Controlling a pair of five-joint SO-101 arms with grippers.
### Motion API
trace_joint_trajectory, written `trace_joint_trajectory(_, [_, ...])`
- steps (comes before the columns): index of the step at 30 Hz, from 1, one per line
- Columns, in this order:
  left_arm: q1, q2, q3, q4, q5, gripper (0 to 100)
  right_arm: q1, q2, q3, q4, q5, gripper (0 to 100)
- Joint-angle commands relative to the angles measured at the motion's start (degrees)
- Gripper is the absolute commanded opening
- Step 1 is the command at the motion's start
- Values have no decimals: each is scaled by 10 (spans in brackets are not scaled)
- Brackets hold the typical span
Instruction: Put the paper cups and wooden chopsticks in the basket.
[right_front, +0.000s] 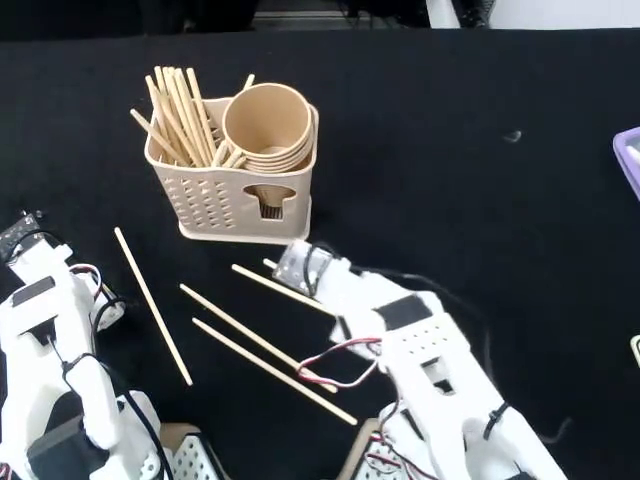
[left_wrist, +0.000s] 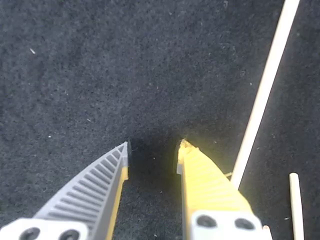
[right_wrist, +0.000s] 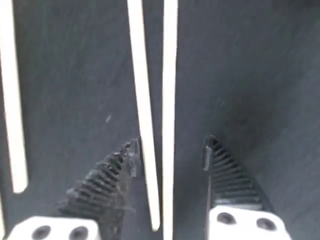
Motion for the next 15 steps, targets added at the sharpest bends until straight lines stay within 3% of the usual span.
trace_joint_trajectory(1, [0, -18, -7, -7, 1, 170, -12, 18, 0, -57, -14, 213])
trace_joint_trajectory(15, [-2, -18, -7, -7, 1, 170, -22, 240, -127, -33, -39, 235])
